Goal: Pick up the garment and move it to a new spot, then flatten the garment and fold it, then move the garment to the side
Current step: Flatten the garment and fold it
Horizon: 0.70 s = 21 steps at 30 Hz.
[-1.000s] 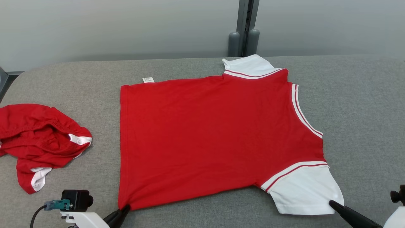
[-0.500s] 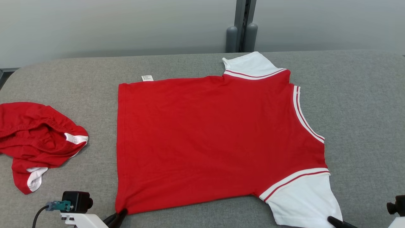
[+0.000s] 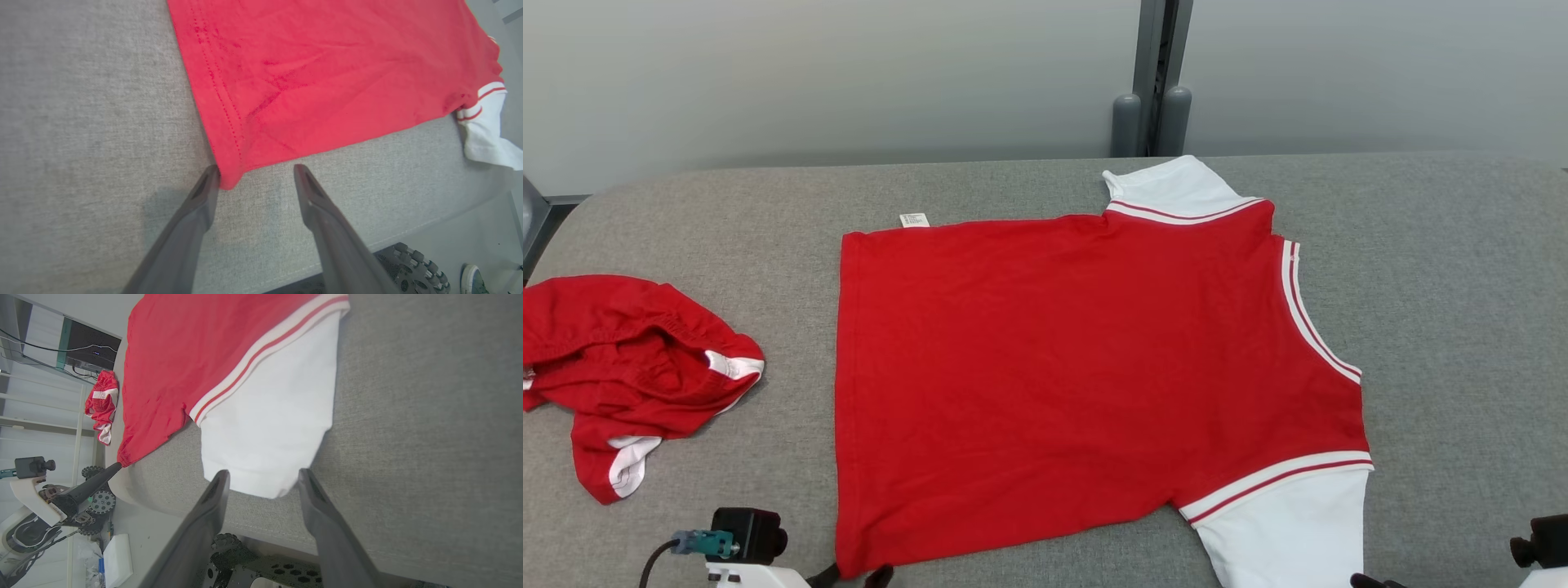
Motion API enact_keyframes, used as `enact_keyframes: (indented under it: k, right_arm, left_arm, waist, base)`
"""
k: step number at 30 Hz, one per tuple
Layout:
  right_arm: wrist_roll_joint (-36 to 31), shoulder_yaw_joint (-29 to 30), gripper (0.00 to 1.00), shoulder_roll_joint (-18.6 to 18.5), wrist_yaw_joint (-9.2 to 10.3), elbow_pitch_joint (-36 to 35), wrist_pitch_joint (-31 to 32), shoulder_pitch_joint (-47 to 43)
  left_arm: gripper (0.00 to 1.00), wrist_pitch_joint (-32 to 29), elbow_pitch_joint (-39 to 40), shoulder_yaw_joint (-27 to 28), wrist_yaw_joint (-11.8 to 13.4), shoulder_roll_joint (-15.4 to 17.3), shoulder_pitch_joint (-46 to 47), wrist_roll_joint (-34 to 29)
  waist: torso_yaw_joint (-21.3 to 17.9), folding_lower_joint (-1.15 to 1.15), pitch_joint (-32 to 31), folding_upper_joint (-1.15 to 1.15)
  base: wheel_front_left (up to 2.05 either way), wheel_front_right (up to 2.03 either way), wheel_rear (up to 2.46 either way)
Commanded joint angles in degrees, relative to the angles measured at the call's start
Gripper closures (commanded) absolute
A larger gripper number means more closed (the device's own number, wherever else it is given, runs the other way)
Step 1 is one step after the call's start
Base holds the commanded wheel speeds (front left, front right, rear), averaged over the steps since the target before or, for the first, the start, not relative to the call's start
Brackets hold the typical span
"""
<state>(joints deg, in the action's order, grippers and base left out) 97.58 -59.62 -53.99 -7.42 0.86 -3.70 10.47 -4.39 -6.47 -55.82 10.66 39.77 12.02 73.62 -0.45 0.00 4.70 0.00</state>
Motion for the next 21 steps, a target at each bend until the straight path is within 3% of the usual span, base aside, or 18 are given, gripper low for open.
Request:
enact_keyframes:
  k: [1, 10, 16, 21]
  right_arm:
    - [0.5, -0.2, 0.00, 0.3, -0.14, 0.4, 0.0, 1.1]
    - [1.1, -0.6, 0.00, -1.4, -0.14, 0.7, -3.8, 2.5]
    - [-0.5, 0.9, 0.00, -2.7, -0.14, 1.2, -9.2, 4.2]
    - [-3.8, 3.9, 0.00, -1.3, -0.14, 3.4, -11.3, 4.8]
  left_arm:
    - [0.00, -0.2, -0.2, -0.2, 0.1, -0.2, -0.7, 0.0]
    - [0.00, 1.0, -0.7, 0.9, 1.1, 0.9, -0.3, -0.5]
    - [0.00, 2.9, 1.4, 2.4, 3.6, 3.0, -0.4, -1.5]
    - [0.00, 6.4, 4.4, 4.8, 6.9, 4.5, -0.9, -2.3]
  waist:
    - [0.0, 0.00, 0.0, 0.00]
    - [-0.3, 0.00, -0.1, 0.00]
    - [-0.1, 0.00, -1.3, 0.00]
    - [0.6, 0.00, -2.1, 0.00]
  base:
    - [0.00, 0.00, 0.00]
    - [0.00, 0.00, 0.00]
    - [0.00, 0.00, 0.00]
    - [0.00, 0.00, 0.00]
